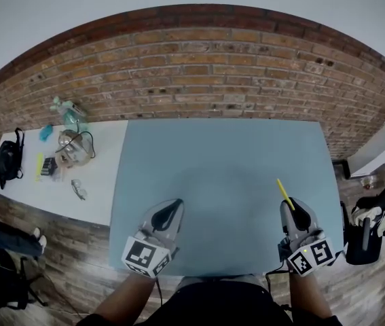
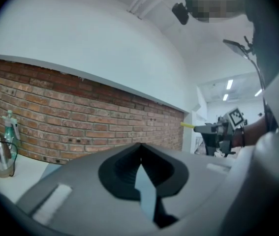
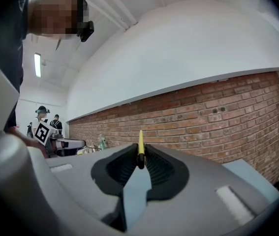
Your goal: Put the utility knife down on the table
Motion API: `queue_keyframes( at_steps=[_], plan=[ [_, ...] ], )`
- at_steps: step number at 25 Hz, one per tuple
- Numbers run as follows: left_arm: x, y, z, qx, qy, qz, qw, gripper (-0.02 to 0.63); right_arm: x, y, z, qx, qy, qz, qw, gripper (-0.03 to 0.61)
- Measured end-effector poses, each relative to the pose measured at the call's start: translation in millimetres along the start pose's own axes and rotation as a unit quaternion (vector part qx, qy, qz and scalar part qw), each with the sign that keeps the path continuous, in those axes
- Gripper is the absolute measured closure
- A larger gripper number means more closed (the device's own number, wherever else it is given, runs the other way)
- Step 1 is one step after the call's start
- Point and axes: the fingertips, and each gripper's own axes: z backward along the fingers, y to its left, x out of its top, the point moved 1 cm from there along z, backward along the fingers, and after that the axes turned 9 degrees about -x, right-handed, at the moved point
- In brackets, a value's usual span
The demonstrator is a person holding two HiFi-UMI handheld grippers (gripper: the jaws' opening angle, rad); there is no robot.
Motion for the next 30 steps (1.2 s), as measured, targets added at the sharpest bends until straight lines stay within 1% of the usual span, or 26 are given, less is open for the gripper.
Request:
queue_keyframes(
  at_steps=[3, 8, 14, 19, 22, 26, 30],
  plan=[
    [9.1, -6.0, -3.4, 0.009, -0.009, -0.012, 0.9998, 0.620, 3.9, -5.6, 1.5, 0.008, -0.006, 0.009, 1.000, 0.525],
    [18.8, -11.6, -13.9, 0.013, -0.015, -0.024, 0.9995, 0.620, 4.6, -24.1, -0.3, 0.001, -0.005, 0.020, 1.000, 0.525],
    [13.9, -8.7, -15.6, 0.029, -0.002, -0.026, 0.9992, 0.620, -1.4, -35.5, -4.1, 0.001, 0.004, 0.032, 0.999, 0.525],
    [5.7, -11.8, -19.7, 0.032, 0.009, -0.022, 0.9992, 0.620, -8.7, -40.7, -12.2, 0.003, 0.008, 0.018, 1.000, 0.525],
    [2.4, -13.7, -21.0, 0.032, 0.016, -0.025, 0.9990, 0.620, -12.3, -38.9, -14.7, 0.013, 0.011, 0.014, 1.000, 0.525],
    [4.0, -2.0, -19.4, 0.049, 0.015, -0.022, 0.9984, 0.620, -16.8, -39.3, -20.2, 0.019, 0.013, 0.010, 1.000, 0.525],
    [-0.1, 1.9, -18.0, 0.055, 0.028, -0.023, 0.9979, 0.620, -26.1, -42.5, -24.5, 0.019, 0.024, 0.011, 0.999, 0.525]
  ],
)
